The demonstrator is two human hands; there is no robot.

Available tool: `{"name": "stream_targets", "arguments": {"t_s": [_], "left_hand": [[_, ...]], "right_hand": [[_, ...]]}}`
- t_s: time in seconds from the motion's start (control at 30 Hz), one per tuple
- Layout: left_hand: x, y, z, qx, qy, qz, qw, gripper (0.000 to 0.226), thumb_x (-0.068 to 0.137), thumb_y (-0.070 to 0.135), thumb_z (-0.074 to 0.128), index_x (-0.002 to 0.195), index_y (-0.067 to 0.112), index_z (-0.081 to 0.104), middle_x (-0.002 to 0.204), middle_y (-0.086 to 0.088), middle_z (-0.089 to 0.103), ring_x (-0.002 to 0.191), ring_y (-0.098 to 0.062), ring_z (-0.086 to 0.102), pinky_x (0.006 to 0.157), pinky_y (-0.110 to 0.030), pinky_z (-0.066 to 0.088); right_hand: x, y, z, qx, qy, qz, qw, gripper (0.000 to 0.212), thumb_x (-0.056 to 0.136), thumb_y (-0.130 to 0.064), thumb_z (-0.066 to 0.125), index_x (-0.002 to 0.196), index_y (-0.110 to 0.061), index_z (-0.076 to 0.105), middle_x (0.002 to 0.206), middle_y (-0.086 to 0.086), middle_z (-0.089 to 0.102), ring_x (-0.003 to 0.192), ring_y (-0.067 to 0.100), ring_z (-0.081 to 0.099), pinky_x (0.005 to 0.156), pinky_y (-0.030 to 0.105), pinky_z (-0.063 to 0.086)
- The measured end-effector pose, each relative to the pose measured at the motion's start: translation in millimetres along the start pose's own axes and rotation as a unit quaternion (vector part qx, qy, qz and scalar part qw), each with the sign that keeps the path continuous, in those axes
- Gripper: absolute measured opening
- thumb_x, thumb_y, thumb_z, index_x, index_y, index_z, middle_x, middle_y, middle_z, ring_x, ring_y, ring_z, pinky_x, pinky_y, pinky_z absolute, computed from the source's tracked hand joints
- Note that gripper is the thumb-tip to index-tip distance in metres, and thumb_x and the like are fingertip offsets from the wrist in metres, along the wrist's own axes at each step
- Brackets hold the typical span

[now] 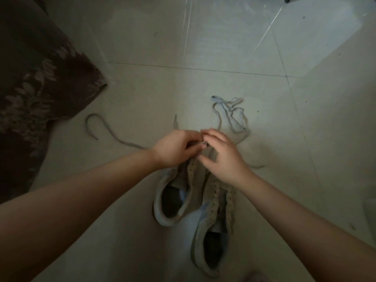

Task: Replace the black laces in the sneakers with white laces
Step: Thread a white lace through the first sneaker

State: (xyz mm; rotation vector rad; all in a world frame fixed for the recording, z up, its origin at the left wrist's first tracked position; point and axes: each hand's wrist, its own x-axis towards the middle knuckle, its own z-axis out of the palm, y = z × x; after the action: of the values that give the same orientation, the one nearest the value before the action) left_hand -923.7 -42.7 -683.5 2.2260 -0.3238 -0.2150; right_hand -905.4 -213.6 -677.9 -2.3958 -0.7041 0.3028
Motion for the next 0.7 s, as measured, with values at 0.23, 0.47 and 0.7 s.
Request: {"name": "stream_targets", "arguments": {"t_s": [0.23, 0.47, 0.7], "left_hand": [[-6.3, -17.0, -8.3, -0.012, 0.019, -0.028, 0.999, 0.017, 0.092, 0.019, 0.058, 0.076, 0.015, 0.061, 0.060, 0.013, 0.047, 0.054, 0.001, 0.047, 0.052, -0.013, 0.030], [-18.7, -28.3, -4.4, 0.007, 0.039, -0.091, 0.995, 0.022, 0.093, 0.024, 0.055, 0.074, 0.012, 0.058, 0.061, 0.009, 0.048, 0.058, -0.009, 0.045, 0.058, -0.027, 0.032], [-7.6, -5.0, -2.8, -0.026, 0.016, -0.035, 0.999, 0.018, 0.090, 0.020, 0.062, 0.081, 0.006, 0.068, 0.063, 0.000, 0.054, 0.053, -0.007, 0.042, 0.051, -0.012, 0.031]], "right_hand": [[3.3, 20.7, -18.4, -0.019, 0.040, 0.074, 0.996, 0.025, 0.088, -0.027, 0.061, 0.086, -0.006, 0.074, 0.081, 0.009, 0.070, 0.078, 0.026, 0.064, 0.070, 0.032, 0.049], [2.4, 40.6, -34.0, -0.057, 0.015, 0.245, 0.968, 0.049, 0.082, -0.019, 0.067, 0.128, -0.011, 0.055, 0.126, 0.011, 0.058, 0.119, 0.026, 0.051, 0.095, 0.026, 0.039], [8.0, -10.1, -10.3, 0.007, -0.079, -0.012, 0.997, 0.026, 0.091, -0.022, 0.059, 0.116, -0.016, 0.063, 0.084, -0.004, 0.068, 0.083, 0.015, 0.064, 0.083, 0.032, 0.048]]}}
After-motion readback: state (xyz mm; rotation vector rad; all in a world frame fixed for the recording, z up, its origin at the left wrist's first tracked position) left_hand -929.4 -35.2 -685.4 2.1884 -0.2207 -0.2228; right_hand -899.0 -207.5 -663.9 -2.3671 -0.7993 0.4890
